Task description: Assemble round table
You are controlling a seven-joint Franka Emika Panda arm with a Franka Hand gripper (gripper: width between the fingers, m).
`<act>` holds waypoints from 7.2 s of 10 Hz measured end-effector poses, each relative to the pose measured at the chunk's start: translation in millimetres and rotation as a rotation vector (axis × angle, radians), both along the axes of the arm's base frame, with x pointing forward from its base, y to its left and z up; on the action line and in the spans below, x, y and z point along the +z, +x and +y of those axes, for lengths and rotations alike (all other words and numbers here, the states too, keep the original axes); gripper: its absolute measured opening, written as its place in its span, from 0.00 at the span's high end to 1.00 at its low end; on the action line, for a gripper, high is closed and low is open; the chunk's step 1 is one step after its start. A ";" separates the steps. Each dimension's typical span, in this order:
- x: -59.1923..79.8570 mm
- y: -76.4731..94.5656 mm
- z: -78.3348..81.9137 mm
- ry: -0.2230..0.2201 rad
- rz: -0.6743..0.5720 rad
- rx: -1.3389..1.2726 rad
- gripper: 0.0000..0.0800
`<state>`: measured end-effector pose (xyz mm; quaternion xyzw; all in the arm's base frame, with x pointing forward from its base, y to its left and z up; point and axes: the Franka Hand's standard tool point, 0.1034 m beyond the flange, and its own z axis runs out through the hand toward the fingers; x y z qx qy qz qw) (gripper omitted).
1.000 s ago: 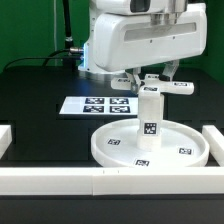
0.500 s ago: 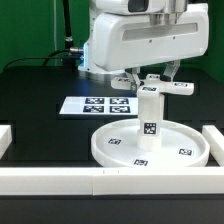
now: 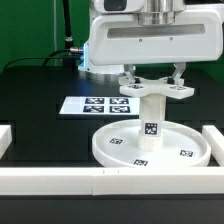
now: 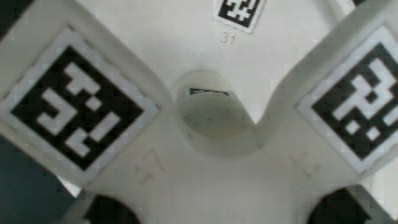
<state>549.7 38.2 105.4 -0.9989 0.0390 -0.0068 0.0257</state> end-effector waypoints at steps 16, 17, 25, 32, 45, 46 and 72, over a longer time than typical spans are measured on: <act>-1.1 5.3 1.4 0.127 0.070 -1.382 0.44; -2.4 5.1 -1.0 0.153 0.074 -1.494 0.44; 8.9 7.1 0.9 0.250 0.114 -1.824 0.22; 30.0 1.2 12.4 0.220 0.077 -1.447 0.19; 27.0 5.6 18.6 0.113 0.002 -0.147 0.19; 26.6 5.4 18.0 0.110 -0.006 -0.063 0.19; -3.7 -1.2 -1.5 0.003 -0.015 1.241 0.20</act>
Offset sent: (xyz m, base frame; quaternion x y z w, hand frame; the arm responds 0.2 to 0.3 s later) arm 0.0000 0.0000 0.0000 0.0000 0.0000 0.1938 0.9810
